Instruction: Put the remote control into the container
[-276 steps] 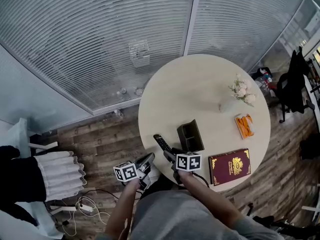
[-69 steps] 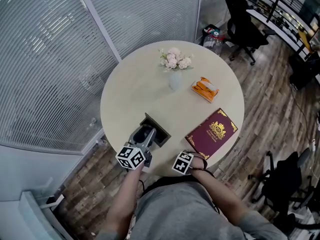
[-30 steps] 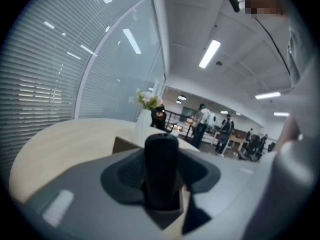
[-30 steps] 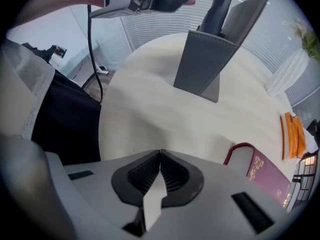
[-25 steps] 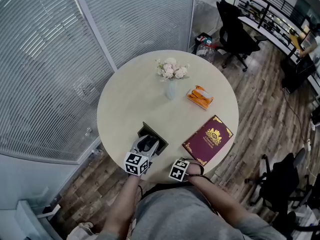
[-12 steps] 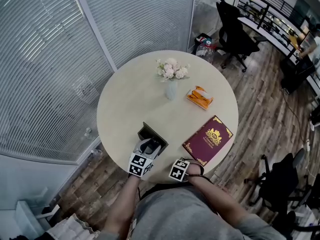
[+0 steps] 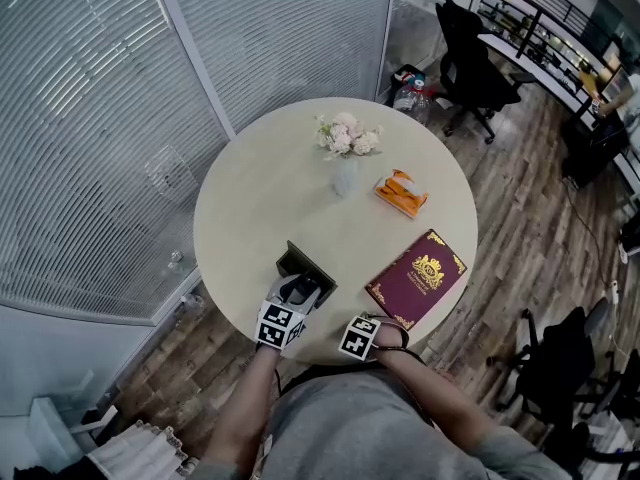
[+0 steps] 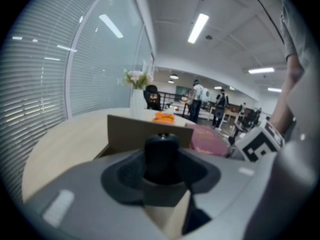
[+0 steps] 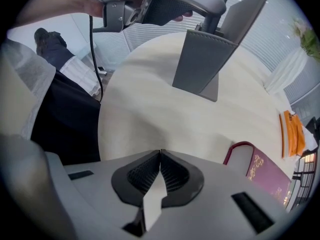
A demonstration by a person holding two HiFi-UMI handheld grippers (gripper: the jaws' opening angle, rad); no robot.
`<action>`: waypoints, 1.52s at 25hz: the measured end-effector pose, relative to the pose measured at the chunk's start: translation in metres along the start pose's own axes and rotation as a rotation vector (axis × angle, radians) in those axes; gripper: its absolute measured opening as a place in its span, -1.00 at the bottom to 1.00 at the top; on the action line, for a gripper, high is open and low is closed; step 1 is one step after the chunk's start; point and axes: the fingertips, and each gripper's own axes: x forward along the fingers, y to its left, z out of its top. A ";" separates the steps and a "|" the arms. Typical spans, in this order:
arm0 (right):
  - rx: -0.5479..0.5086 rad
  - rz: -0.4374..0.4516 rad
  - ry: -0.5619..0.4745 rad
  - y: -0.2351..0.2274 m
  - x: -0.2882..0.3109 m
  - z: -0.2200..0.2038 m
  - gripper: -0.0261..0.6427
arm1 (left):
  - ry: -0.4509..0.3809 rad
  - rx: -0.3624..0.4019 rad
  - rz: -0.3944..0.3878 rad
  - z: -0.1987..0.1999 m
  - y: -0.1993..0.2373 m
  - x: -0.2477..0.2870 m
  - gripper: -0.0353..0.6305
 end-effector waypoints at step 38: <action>0.090 0.000 -0.188 -0.001 -0.009 -0.003 -0.87 | 0.174 -0.071 -0.104 -0.097 -0.073 -0.044 -0.89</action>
